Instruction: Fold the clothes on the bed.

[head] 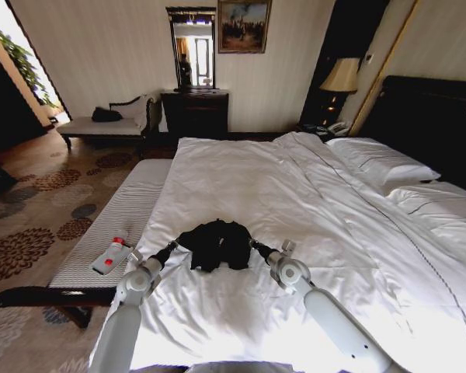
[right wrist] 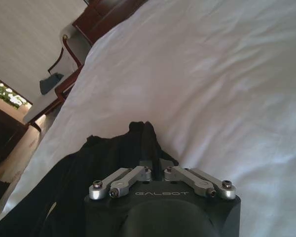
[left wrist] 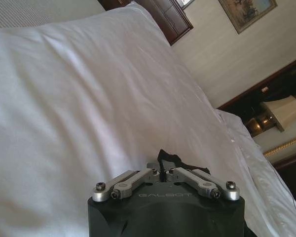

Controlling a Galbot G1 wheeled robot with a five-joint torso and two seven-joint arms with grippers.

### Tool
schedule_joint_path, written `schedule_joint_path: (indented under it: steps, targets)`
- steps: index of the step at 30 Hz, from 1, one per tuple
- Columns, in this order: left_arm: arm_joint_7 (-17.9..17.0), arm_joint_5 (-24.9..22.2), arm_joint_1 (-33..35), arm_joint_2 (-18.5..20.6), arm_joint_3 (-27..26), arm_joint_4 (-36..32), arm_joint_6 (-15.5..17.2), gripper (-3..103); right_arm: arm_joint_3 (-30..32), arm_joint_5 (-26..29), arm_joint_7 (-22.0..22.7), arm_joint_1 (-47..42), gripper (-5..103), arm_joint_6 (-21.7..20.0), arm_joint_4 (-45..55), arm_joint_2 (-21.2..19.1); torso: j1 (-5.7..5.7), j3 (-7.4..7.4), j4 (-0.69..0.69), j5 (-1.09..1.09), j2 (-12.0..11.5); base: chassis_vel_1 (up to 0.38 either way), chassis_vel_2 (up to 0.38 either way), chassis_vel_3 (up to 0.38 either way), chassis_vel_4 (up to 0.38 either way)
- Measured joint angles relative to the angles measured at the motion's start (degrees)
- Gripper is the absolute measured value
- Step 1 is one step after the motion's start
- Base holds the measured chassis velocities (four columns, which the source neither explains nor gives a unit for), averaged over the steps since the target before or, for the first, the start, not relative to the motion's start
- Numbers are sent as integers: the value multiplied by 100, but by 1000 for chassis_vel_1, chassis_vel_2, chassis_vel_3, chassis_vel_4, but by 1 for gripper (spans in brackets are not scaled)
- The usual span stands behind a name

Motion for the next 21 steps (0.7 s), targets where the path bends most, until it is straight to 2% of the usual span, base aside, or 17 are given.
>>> schedule_joint_path:
  steps: [2,11,15,18,21]
  targets:
    - [12,8,4,-20,-4,1,-15,0,-20,-102,-115,0,2,186,-29,16,0,0,0,0,0,0,0,0,0]
    - [11,59,34,15,-20,-124,-138,0,3,-293,-191,-38,0,318,93,38,0,0,0,0,0,0,0,0,0]
    - [-26,139,50,165,-41,-506,-315,0,182,-524,-225,-152,0,499,437,-52,1,0,2,-1,0,0,0,0,0]
    - [-102,143,93,498,-96,-1240,-498,0,500,-1014,-602,-402,0,819,791,-310,0,0,0,1,0,0,0,0,0]
    - [-131,145,137,689,-115,-1581,-554,0,767,-1074,-752,-591,0,898,1075,-435,0,0,0,2,0,0,0,0,0]
